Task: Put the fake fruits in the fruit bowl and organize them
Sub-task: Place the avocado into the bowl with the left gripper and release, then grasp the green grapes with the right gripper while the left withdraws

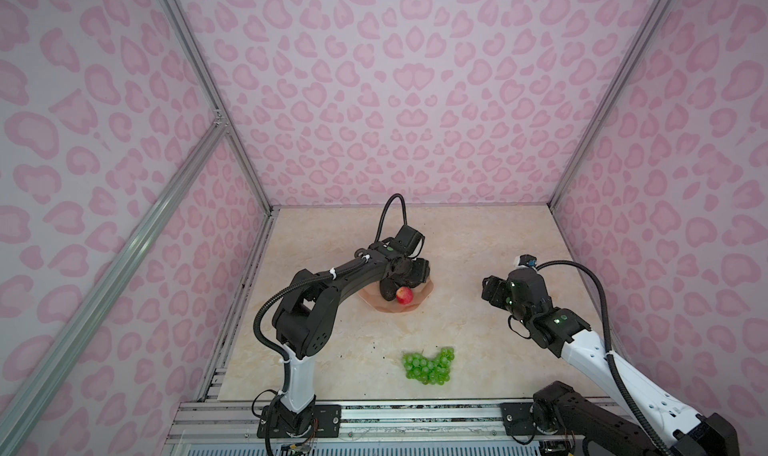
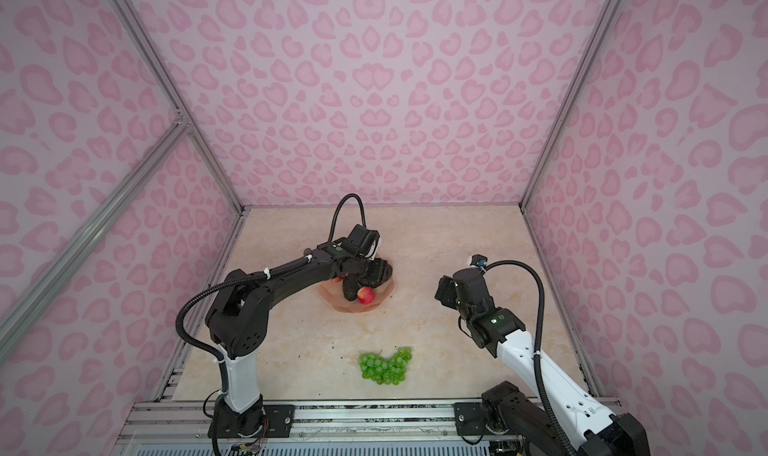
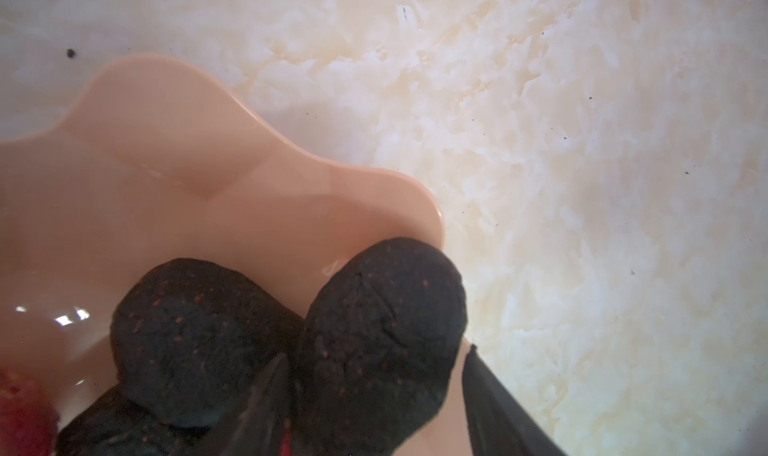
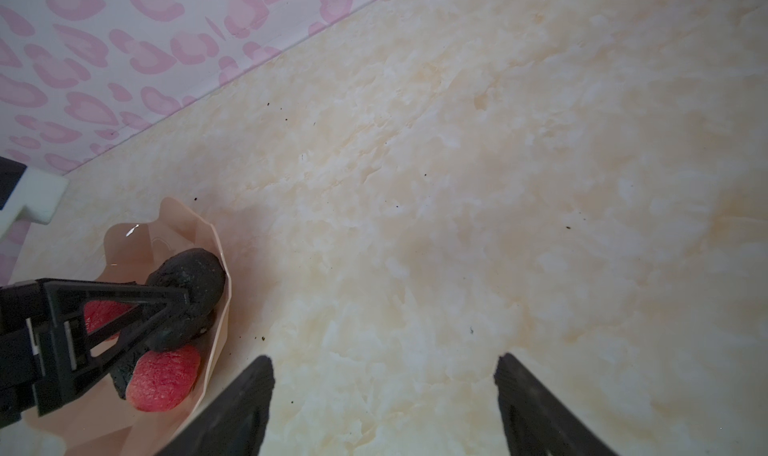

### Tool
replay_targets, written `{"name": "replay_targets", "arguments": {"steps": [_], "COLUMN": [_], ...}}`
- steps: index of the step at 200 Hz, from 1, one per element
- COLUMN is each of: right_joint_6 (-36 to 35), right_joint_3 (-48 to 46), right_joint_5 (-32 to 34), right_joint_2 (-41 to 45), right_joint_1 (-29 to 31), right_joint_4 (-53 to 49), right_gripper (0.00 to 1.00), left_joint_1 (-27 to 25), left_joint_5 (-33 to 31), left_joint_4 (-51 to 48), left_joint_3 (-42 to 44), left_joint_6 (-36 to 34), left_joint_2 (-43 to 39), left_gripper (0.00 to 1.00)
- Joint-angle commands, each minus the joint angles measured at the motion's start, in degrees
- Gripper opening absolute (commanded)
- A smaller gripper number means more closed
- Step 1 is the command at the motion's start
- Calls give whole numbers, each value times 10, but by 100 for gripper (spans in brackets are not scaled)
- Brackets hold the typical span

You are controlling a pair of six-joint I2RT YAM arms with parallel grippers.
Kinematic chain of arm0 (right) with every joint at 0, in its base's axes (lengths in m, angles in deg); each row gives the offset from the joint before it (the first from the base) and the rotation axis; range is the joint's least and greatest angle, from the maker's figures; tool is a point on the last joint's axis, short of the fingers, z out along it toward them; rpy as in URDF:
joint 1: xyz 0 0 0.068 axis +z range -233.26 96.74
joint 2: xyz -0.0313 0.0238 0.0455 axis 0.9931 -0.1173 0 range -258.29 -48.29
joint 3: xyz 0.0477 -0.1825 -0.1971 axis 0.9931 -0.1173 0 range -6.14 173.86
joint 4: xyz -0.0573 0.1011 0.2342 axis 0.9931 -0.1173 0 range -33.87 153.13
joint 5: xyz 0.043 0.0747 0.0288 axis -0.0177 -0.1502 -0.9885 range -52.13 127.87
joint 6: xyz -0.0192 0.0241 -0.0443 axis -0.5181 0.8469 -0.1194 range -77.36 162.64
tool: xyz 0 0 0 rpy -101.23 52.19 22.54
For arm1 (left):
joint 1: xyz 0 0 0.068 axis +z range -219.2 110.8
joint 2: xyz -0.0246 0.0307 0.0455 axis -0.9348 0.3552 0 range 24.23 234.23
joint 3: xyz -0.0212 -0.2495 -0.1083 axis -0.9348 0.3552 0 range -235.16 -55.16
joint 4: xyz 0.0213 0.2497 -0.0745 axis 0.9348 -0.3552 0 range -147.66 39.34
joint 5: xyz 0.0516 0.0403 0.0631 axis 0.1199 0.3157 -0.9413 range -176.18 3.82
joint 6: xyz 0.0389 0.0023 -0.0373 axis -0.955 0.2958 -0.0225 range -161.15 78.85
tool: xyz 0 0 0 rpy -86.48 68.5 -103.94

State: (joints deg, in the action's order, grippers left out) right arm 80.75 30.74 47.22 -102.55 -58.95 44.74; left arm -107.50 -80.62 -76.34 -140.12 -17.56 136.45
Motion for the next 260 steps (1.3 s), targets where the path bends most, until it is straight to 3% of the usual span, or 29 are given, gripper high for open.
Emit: {"name": "replay_targets", "arguments": {"steps": [1,53,83,104,142,165,223,260], "right_joint_6": [-27,-108,-187,-217,-255,-263,-255,-249], "right_joint_3": [0,9,26,25,15,21,14,23], "right_joint_5": [-19,-94,-98,-102,-176,-208,-193,-172], "right_joint_2": [-4,-33,-56,-81,-139,-177,-270,-314], "right_joint_1": [1,32,154,248,341,367,427,431], "right_joint_4": [-3,-3,-9,3,38,23,33,52], "right_gripper": [84,82,83,84,85,85,82,66], "left_joint_1": [2,18,50,82,140,177,225,235], "left_joint_5": [-13,-32,-68,-86,-104,-105,-92,-93], "left_joint_4": [3,46,111,168,232,218,187,178], "left_joint_3": [1,25,75,157,283,328,377,372], "left_joint_6": [8,21,16,3,-14,-6,13,6], "left_joint_2": [-17,-83,-191,-290,-457,-524,-591,-599], "left_gripper": [69,69,71,74,83,86,88,88]}}
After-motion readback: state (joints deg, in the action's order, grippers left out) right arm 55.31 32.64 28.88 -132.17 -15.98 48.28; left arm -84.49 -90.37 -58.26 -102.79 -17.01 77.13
